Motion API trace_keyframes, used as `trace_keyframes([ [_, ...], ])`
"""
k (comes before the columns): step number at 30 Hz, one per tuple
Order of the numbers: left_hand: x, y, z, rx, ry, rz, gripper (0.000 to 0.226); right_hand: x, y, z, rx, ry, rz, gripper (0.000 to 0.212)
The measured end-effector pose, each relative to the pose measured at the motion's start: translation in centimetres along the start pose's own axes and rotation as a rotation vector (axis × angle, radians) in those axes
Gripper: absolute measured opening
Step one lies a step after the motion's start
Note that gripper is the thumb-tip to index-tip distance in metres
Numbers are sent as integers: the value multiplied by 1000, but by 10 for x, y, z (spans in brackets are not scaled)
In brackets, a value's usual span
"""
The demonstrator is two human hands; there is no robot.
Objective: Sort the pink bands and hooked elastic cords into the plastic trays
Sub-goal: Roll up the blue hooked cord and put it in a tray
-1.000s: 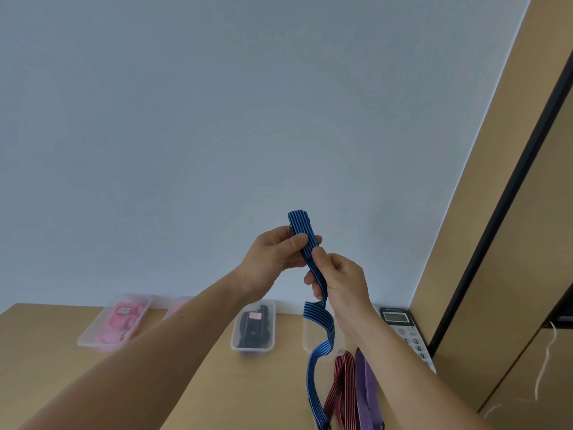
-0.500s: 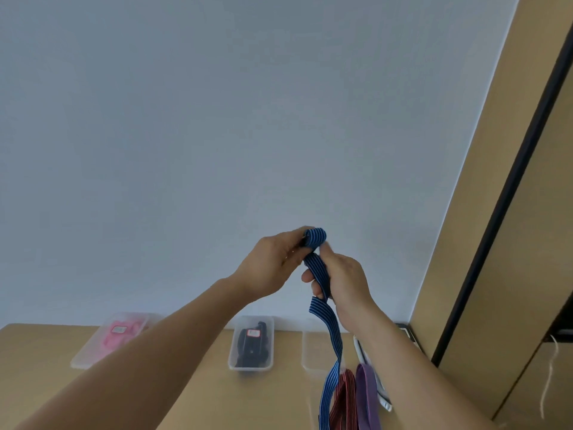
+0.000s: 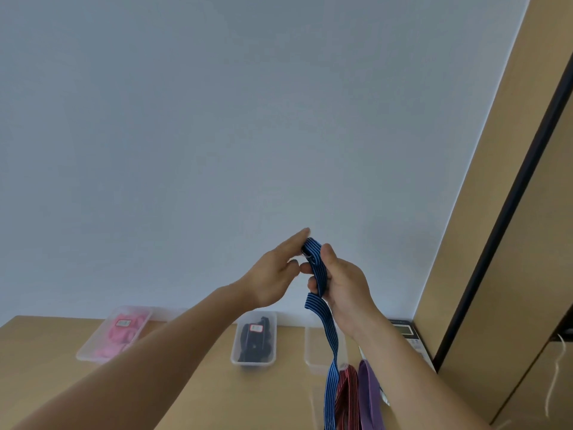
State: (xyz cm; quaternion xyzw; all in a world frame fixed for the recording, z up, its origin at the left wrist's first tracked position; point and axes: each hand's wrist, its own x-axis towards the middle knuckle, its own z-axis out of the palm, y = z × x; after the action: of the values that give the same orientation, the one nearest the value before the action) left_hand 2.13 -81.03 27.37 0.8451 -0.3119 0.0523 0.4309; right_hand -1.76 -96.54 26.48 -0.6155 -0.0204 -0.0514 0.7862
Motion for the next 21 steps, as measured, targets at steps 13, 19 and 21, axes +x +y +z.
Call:
trace_keyframes([
  [13,8,27,-7,-973,49,-171,29,-2,2,1,-188,-45,-169,47],
  [19,23,49,-30,-1205,135,-122,28,1,-20,0,-288,-103,-227,16],
  [21,32,59,-42,-1224,160,-93,28,4,-35,4,-346,-69,-300,21],
])
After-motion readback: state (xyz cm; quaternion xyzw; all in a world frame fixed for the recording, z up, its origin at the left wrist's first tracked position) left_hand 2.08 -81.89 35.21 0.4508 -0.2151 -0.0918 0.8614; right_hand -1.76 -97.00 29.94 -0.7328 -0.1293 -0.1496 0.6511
